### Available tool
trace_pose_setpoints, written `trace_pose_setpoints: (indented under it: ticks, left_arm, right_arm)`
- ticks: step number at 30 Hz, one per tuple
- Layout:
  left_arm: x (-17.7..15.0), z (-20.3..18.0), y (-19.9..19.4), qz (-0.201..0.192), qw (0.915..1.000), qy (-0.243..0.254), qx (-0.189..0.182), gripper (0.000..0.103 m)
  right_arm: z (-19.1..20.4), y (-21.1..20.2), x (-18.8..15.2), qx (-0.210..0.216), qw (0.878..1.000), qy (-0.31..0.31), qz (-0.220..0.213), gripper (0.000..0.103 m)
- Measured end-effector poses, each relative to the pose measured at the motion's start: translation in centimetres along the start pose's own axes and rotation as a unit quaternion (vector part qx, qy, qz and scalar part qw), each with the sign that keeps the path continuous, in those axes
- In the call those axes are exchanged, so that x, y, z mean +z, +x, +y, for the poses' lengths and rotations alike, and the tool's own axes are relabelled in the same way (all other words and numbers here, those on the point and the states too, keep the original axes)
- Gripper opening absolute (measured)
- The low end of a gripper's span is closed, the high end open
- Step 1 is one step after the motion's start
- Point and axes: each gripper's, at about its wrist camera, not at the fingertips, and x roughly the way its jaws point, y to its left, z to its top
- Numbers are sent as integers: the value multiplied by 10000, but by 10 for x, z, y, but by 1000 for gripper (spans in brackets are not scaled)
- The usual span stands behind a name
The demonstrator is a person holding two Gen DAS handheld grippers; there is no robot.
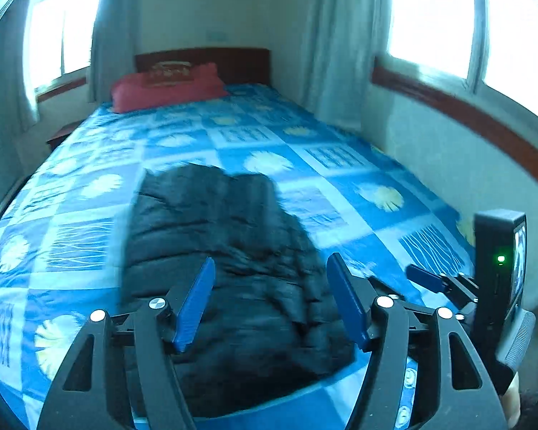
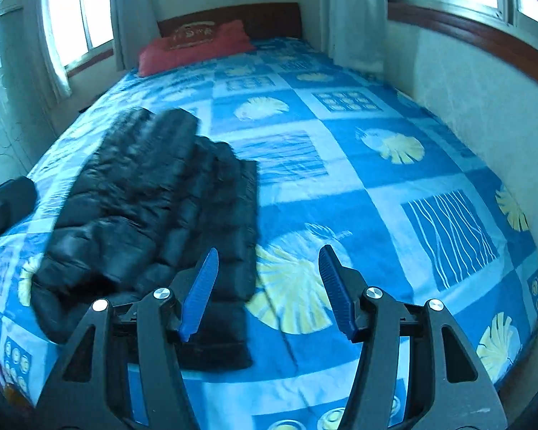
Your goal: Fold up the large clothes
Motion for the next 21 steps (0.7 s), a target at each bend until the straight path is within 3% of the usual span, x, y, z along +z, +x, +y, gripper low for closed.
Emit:
trace_pose_setpoints:
  ticks: [4,6,9,11,14,20,21]
  left_arm:
    - [-5,57,-2,-22,9983,-306,488,70]
    - [-14,85,4,74,9962,-564,653,70]
    - [-33,126,21,308,9906,-985,899,70]
    - [-47,146,32,493,9868,-1244,917,70]
    - [-64,159,49,695,9837,-1422,851,70]
    - [-82,153,64,793,9862,-1283,684,70]
    - [-84,154,65,782,9864,-1287,655,70]
  right_arm:
    - [25,-2,12,224,9997,-44,-65,65]
    - [40,0,16,363,9993,-77,-41,67]
    - [64,10,18,498,9986,-196,57,78]
    - [78,22,16,391,9985,-327,177,80]
    - [82,43,12,287,9979,-260,512,81]
    - [67,77,-2,512,9915,303,1157,81]
    - [66,81,-5,643,9897,409,1214,75]
